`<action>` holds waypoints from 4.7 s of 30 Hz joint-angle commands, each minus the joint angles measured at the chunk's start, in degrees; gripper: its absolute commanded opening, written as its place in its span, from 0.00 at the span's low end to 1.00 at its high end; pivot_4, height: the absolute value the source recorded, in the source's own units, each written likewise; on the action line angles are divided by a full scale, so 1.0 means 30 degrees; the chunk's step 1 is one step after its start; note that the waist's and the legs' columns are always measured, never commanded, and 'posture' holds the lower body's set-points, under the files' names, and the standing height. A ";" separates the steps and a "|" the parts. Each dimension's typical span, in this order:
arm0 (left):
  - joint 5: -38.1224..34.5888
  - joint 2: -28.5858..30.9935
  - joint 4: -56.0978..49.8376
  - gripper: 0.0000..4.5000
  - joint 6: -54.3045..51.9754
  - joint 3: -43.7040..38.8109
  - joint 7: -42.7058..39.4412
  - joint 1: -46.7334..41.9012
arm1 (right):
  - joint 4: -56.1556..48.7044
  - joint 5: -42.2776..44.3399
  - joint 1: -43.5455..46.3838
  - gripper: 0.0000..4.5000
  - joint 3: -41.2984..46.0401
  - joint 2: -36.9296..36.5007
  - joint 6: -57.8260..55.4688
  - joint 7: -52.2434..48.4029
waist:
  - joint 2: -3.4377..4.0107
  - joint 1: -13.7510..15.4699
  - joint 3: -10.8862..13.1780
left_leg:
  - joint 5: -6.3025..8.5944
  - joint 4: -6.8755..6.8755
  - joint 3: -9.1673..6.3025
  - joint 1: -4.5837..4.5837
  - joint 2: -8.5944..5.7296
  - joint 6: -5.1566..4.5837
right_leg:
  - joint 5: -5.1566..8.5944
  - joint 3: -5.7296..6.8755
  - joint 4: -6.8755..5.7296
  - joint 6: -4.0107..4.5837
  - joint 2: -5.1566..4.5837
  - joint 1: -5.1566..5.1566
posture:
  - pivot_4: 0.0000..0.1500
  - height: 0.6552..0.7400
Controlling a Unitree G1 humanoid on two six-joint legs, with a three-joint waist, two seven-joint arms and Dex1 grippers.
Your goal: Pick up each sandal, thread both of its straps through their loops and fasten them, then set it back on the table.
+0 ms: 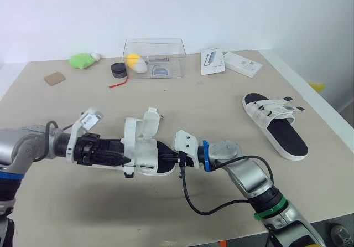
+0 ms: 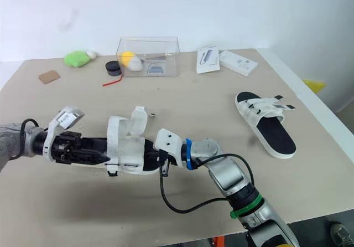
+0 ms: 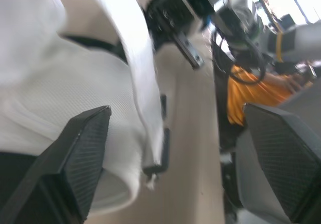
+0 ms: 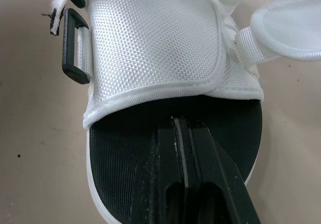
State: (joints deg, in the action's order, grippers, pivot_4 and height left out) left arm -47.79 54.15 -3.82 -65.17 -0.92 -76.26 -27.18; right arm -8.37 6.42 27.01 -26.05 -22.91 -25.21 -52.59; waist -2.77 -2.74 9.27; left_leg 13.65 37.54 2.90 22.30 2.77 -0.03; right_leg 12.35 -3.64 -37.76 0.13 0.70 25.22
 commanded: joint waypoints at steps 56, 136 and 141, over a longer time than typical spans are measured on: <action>0.1203 -0.0947 -0.4755 0.98 0.4650 -0.1458 0.2765 0.8461 | 0.0527 -0.0428 -0.0442 0.00 -0.1113 -0.0405 -0.0691 -0.0862 | -0.0012 -0.0007 -0.0051 | 0.0115 -0.0043 0.0014 -0.0087 0.0042 0.0193 | 0.0173 -0.0017 -0.0103 0.0005 0.0005 0.0006 | 1.00 1.00; 2.1930 -0.3034 0.3326 0.85 5.0114 -0.0712 1.2102 1.1372 | 0.0561 -0.0699 -0.0101 0.00 -0.1440 -0.0723 -0.0556 -0.1901 | 0.0001 0.0032 -0.0312 | 0.0289 -0.0059 0.0306 -0.0268 0.0224 0.0380 | 0.0268 -0.0063 -0.0096 -0.0019 -0.0033 -0.0062 | 1.00 1.00; 2.2298 -0.2255 0.3222 0.66 4.9925 0.0087 1.3004 1.1551 | 0.0699 -0.0729 -0.0037 0.00 -0.1451 -0.0621 -0.0493 -0.1863 | 0.0016 0.0032 -0.0322 | 0.0293 -0.0062 0.0330 -0.0278 0.0224 0.0383 | 0.0269 -0.0083 -0.0097 -0.0025 -0.0035 -0.0062 | 1.00 1.00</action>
State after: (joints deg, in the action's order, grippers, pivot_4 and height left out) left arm 18.85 46.59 7.01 84.70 -1.40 -38.84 7.08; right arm -8.36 5.81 28.06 -27.29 -23.71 -25.56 -56.63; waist -2.73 -2.64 8.30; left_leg 14.53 37.35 3.90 21.46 3.44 1.12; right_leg 13.16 -3.90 -38.05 0.06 0.60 25.04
